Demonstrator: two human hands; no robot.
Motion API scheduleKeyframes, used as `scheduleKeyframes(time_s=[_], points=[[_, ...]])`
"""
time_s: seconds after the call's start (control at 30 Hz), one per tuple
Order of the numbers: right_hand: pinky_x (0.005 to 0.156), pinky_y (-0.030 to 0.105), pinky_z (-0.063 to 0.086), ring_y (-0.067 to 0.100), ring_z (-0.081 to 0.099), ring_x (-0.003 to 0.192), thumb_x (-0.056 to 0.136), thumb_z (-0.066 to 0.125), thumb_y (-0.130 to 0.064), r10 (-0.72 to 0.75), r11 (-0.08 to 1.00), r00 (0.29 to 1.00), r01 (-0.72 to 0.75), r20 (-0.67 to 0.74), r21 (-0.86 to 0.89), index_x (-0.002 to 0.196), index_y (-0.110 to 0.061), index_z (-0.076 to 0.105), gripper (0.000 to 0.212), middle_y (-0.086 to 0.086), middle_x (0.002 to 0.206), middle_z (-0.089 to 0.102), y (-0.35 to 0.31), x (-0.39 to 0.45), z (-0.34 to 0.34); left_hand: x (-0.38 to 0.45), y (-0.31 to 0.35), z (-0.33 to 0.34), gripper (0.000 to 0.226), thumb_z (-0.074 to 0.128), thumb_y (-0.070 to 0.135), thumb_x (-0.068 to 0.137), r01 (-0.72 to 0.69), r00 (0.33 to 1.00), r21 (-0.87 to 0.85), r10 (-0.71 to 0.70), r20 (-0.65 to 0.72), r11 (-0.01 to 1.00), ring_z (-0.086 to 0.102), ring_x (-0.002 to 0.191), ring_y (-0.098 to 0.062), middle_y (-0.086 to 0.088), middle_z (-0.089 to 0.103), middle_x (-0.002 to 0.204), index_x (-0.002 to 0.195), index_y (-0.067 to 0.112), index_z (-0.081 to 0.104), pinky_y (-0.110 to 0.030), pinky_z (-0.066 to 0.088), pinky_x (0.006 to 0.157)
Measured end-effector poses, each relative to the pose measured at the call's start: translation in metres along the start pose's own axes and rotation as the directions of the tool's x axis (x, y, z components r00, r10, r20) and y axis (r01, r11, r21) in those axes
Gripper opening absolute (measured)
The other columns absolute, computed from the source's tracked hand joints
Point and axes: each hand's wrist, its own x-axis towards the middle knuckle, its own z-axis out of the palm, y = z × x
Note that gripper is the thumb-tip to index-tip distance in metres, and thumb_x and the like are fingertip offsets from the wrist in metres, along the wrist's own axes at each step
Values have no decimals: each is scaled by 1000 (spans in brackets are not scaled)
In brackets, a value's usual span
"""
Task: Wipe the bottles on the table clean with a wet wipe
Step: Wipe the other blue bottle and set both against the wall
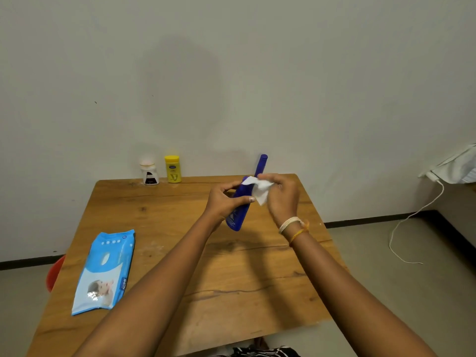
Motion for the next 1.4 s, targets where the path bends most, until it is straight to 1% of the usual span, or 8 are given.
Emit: scheduleKeyframes(time_s=[0.13,0.33,0.53,0.63,0.83,1.0,1.1,1.4], points=[[62,31,44,21,51,63,84,38,16,574,574,817,-451,57,684,65,0,55,31,9,69,50,-11,24,-5,-1,0,2,46,82,16,70,-22,999,-30,24,47,999,63,97,-15,5,68,106,112,24,65,-23,54,75],[77,40,51,30,60,88,91,41,8,644,565,765,-492,19,662,105,8,62,25,14,90,65,8,24,3,0,4,3,45,78,14,75,-45,998,-44,46,30,998,61,92,-3,8,67,105,116,21,64,-12,50,66],[94,33,48,32,49,125,94,40,3,708,364,686,-556,167,747,132,2,42,39,16,135,50,9,18,1,2,4,2,51,75,17,78,-19,1000,-82,20,18,996,63,93,-2,12,67,103,126,21,58,-13,51,67],[79,37,52,39,53,118,91,30,11,694,383,690,-598,208,705,130,1,44,43,21,130,52,9,13,4,4,2,3,55,76,18,78,-25,1000,-80,24,-18,996,63,97,-5,7,67,109,129,20,57,-17,53,73],[96,47,47,41,55,111,85,33,20,586,572,792,-554,172,604,121,10,50,42,26,121,55,-6,9,12,10,-2,1,58,74,15,80,-56,998,-26,56,-12,998,62,105,-10,2,65,121,134,18,54,-22,53,82],[68,31,49,29,57,89,88,43,13,463,736,877,-460,127,496,101,2,63,26,9,85,62,-8,4,15,16,-4,3,56,70,12,83,-109,994,105,109,4,988,58,110,-14,3,61,127,136,19,51,-24,51,87],[70,29,52,25,59,91,86,45,14,411,801,905,-414,106,433,100,-5,66,31,12,95,63,-4,0,20,17,-4,5,55,67,10,85,-136,991,147,137,2,980,59,108,-14,1,62,127,136,20,51,-25,51,88],[70,33,51,23,59,77,86,46,12,568,590,822,-436,35,680,105,6,64,26,14,88,62,18,10,21,18,-1,0,60,82,20,71,-60,988,38,64,-139,997,65,91,-6,5,68,109,127,18,60,-18,53,71]])
